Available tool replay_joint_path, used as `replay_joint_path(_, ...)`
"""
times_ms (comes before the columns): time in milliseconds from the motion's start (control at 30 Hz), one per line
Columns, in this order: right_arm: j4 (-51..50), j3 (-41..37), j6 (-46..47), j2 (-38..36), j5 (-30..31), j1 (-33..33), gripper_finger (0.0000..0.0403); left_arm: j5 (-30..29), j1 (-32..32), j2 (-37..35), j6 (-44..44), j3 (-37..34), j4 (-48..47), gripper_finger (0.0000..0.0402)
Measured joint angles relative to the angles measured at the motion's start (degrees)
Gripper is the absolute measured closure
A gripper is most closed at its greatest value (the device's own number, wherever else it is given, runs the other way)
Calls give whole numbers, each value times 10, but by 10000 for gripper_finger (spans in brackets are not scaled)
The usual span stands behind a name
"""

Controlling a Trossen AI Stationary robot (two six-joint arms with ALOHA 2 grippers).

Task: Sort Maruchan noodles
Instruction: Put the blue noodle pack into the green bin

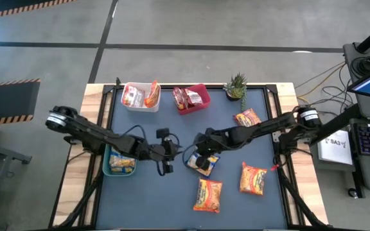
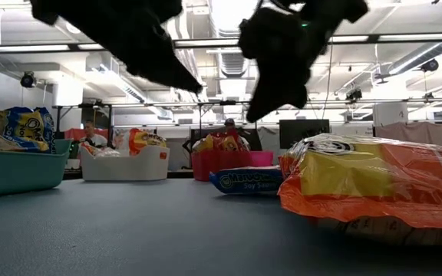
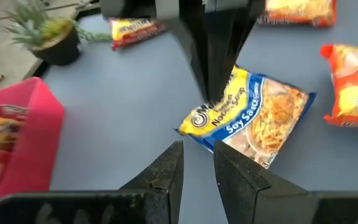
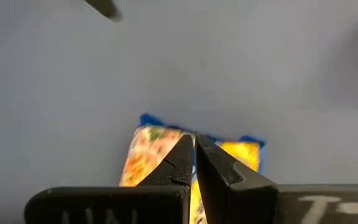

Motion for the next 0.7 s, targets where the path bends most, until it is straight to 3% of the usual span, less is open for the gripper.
replay_joint_path(433, -4, -171, 200, -118, 0, 42, 394, 26, 0, 141, 20, 1, 171, 332)
replay_joint_path(700, -1, -214, 318, -156, 2, 50, 394, 61, 2, 199, 20, 2, 229, 332)
